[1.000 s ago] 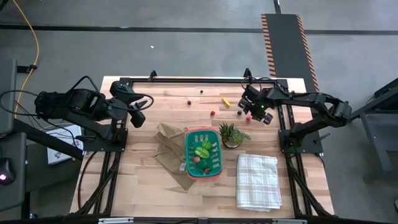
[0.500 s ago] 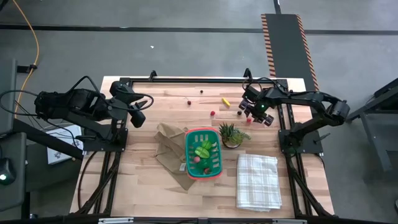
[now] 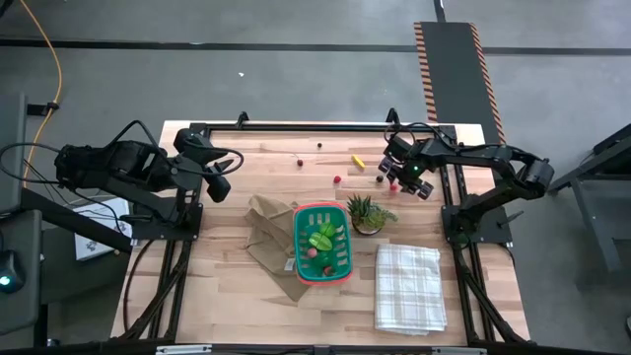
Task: Pick and placing Produce into tupperware
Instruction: Put the right red cherry into the green basket
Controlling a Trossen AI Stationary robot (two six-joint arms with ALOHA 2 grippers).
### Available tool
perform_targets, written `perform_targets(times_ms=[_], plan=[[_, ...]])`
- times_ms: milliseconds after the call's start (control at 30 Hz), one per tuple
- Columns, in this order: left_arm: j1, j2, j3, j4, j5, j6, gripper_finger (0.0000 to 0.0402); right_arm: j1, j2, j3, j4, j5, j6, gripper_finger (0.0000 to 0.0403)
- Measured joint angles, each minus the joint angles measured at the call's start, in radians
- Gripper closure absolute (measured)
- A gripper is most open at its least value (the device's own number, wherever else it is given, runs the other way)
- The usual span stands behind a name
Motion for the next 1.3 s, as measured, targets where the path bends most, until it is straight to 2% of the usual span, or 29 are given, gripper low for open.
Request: perform_targets(times_ms=[300, 467, 700, 833, 1300], plan=[[0.000, 0.000, 0.000, -0.001, 0.000, 0.005, 0.0300, -0.015, 0.004, 0.000, 0.005, 0.009, 0.004, 0.0229], [0.000, 0.000, 0.000, -0.005, 0.000, 0.005, 0.0300, -0.015, 0.050, 0.000, 0.024, -0.034, -0.018, 0.0229], [0.000, 0.000, 0.000, -0.005, 0.000, 0.006, 0.0300, -0.001, 0.083, 0.000, 0.064, -0.029, -0.011, 0.0229], [0.000, 0.000, 0.000, -0.004, 0.000, 0.007, 0.0300, -0.001, 0.096, 0.000, 0.063, -0.059, -0.020, 0.0238], [0.000, 0.000, 0.000, -0.004, -0.004, 0.007, 0.0300, -0.001, 0.105, 0.000, 0.071, -0.057, -0.031, 0.0273]])
